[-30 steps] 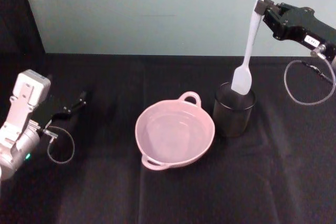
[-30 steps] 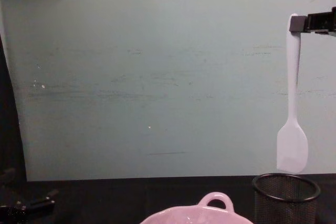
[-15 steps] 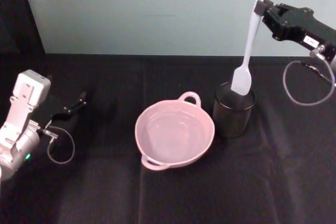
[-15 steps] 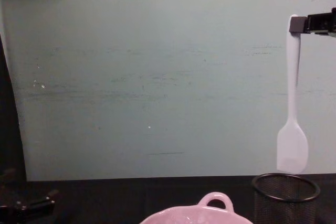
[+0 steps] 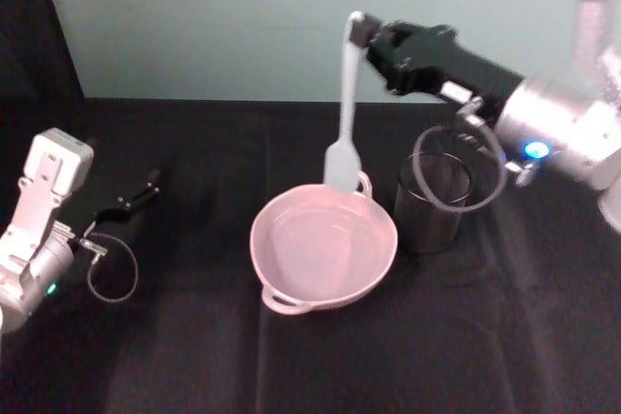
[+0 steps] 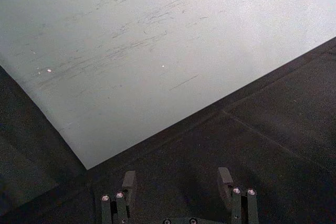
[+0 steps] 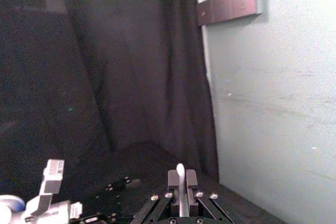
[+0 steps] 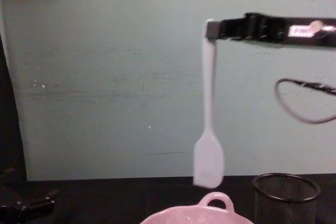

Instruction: Use the one hand to pick up the spoon and stir the clear water in the bowl.

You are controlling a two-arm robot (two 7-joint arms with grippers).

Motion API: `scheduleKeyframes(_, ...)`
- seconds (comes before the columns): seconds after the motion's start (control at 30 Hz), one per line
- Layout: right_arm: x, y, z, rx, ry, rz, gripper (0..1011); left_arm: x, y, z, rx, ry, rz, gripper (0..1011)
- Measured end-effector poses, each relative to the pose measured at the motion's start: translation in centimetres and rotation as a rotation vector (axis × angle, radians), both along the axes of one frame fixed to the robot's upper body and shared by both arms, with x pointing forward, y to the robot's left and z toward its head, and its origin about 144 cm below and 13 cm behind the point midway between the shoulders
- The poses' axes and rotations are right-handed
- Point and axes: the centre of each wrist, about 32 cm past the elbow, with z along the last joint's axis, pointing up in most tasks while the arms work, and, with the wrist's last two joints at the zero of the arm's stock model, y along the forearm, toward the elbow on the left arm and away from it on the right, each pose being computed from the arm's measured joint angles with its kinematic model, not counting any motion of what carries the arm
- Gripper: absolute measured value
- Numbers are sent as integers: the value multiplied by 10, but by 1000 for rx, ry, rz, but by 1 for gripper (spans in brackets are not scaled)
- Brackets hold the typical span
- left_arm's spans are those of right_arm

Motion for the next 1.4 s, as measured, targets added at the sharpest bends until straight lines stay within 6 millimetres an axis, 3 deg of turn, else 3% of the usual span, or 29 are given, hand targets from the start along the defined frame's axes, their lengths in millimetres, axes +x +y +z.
scheduleKeyframes(0.2,5,24,-20,-29,7,41,86,0,0,0,0,0,0,1011)
scheduleKeyframes(0.6,-6,38,-70,-44,54,29,86,0,0,0,0,0,0,1011)
scheduleKeyframes(0.9,-1,45,-78,-36,74,46,86,0,0,0,0,0,0,1011)
scheduleKeyframes(1.13,16,54,-81,-27,85,48,86,0,0,0,0,0,0,1011)
scheduleKeyframes(1.4,37,40,-77,-47,87,-3,86,0,0,0,0,0,0,1011)
